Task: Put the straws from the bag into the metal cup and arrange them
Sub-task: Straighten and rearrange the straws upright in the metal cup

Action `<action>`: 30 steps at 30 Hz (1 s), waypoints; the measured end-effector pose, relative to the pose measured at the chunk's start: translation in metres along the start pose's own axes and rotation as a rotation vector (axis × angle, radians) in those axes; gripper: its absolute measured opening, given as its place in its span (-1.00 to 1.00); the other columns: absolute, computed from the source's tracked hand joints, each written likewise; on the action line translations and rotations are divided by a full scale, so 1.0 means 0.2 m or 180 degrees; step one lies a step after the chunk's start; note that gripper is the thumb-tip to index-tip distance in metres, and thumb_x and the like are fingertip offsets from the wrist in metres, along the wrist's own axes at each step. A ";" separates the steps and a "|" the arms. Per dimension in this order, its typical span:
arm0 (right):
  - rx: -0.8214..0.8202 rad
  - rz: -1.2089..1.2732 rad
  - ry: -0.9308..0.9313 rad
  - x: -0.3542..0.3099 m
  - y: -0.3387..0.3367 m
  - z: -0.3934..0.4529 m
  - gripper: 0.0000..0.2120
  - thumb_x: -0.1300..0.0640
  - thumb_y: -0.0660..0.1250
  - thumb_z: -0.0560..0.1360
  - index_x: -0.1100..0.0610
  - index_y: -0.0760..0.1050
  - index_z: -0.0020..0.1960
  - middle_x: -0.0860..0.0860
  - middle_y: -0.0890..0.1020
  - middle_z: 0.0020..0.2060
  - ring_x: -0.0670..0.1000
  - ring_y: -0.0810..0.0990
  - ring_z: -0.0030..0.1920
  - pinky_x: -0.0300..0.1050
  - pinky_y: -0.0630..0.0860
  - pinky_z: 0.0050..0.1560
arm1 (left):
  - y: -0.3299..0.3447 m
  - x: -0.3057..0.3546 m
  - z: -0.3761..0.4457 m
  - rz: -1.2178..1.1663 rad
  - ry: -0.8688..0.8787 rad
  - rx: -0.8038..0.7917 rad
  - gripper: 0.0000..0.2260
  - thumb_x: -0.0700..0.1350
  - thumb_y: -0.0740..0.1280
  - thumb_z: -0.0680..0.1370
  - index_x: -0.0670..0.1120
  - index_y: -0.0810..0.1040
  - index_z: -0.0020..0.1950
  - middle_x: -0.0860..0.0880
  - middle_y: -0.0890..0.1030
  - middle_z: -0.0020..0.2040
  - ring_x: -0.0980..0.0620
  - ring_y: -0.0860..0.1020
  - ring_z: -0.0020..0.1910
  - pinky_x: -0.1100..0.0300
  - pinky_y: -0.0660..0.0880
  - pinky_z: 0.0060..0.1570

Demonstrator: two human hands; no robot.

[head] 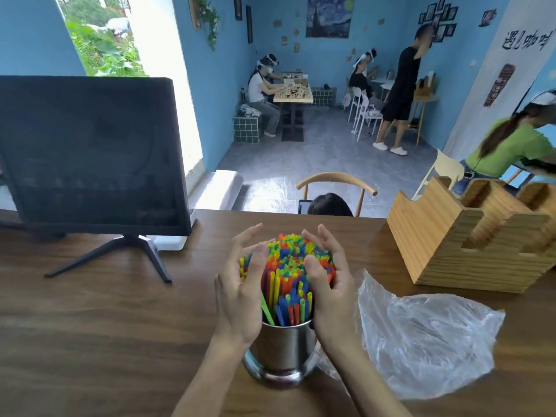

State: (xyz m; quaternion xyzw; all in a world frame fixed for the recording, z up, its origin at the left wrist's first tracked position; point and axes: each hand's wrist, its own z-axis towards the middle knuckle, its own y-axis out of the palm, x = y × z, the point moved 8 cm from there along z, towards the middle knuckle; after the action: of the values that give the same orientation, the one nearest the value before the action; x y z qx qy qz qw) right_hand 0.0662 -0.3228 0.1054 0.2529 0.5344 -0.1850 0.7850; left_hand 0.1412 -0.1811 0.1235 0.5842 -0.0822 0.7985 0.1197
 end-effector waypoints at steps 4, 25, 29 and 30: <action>-0.0013 0.0037 0.0049 0.01 0.01 0.02 -0.50 -0.25 0.29 0.49 -0.14 0.43 0.39 -0.17 0.61 0.30 0.02 0.61 0.31 0.13 0.59 0.26 | 0.01 0.00 0.01 0.0056 -0.0075 -0.0008 -0.59 0.32 0.23 0.51 0.16 0.57 0.24 0.08 0.68 0.09 0.02 0.69 0.06 -0.13 0.66 0.05; -0.0159 -0.0226 -0.0056 -0.13 -0.03 0.02 -0.72 0.04 0.28 0.64 0.06 0.53 0.32 -0.10 0.67 0.21 -0.09 0.63 0.24 -0.19 0.56 0.15 | -0.01 0.12 0.15 0.0159 0.0088 -0.1296 -0.81 0.00 0.34 0.56 -0.01 0.67 0.11 0.00 0.70 0.09 0.05 0.65 0.12 0.22 0.56 0.07; -0.0662 -0.1246 -0.0112 -0.20 -0.07 0.13 -0.74 0.07 0.29 0.56 -0.13 0.61 0.19 -0.13 0.68 0.17 -0.08 0.60 0.27 0.10 0.53 0.31 | 0.01 0.21 0.21 0.0563 0.0318 -0.1638 -0.91 -0.09 0.40 0.59 0.03 0.71 0.02 0.01 0.71 0.04 0.07 0.65 0.07 0.19 0.56 0.13; -0.0771 -0.1427 -0.0123 -0.22 -0.07 0.15 -0.75 0.08 0.29 0.55 -0.16 0.62 0.15 -0.14 0.69 0.14 -0.09 0.61 0.25 0.10 0.52 0.31 | 0.03 0.22 0.22 0.0727 0.0384 -0.1753 -0.90 -0.10 0.40 0.61 0.04 0.71 0.02 0.05 0.72 0.01 0.09 0.66 0.06 0.20 0.56 0.11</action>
State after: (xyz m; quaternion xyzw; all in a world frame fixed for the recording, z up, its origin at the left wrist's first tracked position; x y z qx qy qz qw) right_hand 0.0656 -0.3513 0.1535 0.0287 0.5803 -0.2938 0.7590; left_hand 0.1674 -0.1943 0.1795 0.4682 -0.3536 0.7878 0.1877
